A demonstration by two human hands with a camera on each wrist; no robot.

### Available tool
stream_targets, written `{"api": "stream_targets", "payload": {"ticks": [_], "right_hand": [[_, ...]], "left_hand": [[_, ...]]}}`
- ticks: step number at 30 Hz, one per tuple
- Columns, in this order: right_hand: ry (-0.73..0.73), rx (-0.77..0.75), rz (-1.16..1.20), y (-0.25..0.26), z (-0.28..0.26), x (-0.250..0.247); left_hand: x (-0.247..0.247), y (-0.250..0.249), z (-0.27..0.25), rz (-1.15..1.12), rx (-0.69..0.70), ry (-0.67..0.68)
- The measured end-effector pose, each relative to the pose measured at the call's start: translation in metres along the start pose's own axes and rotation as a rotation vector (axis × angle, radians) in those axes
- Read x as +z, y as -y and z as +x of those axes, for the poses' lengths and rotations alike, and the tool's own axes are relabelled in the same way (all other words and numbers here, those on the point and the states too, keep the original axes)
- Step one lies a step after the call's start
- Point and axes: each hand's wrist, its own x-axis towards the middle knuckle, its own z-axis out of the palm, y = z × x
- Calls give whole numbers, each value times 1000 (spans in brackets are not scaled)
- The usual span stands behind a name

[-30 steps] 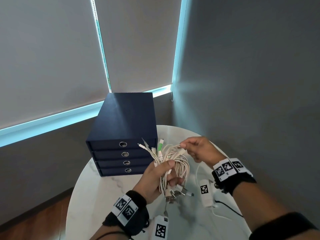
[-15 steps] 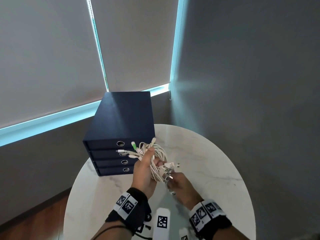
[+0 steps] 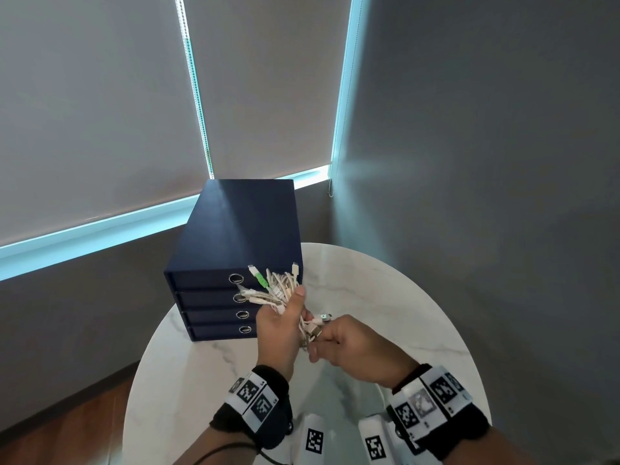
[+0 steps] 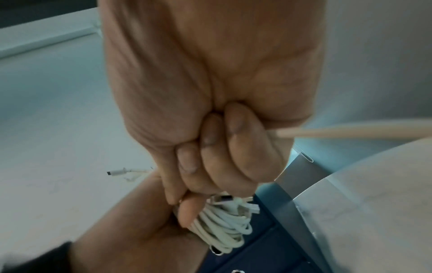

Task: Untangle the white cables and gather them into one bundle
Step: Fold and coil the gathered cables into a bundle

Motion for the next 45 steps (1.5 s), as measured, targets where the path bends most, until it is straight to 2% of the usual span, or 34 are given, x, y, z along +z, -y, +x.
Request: {"api": "stream_targets", "payload": {"ticks": [4,8,11,19,23,26,30,33,35,37,41,45], "right_hand": [[-11,140,249,3,-2,0],[18,166,299,8,-7,-3],[-38,108,219,16,-5,-11],[-59,49,-6,22,18,-50],[-98,-11,-77,15,33,-70],[-232,-38,53,8,39,-79],[-379,22,235,-15,41,-70],[-437,110,368,-48,45,-50],[-451,177,426,-62,43,-31],[-416,195,388,-66,35,-13],[-273,67,221,-55,21,13],[-269,-12,-13,-40,16,23]], "left_hand": [[2,-1,-5,28,84,50],[-2,3,0,89,178,27],[-5,4,0,141,125,48],[-11,8,-12,194,-49,450],[-11,9,-16,269,-122,517],[-10,10,-17,182,-169,511],[-4,4,-18,-203,-266,523],[1,-10,-16,-396,-345,463],[4,-19,-9,-445,-339,365],[5,-23,-1,-465,-310,264],[5,-21,9,-418,-202,27],[6,-15,9,-305,-141,-83]]}}
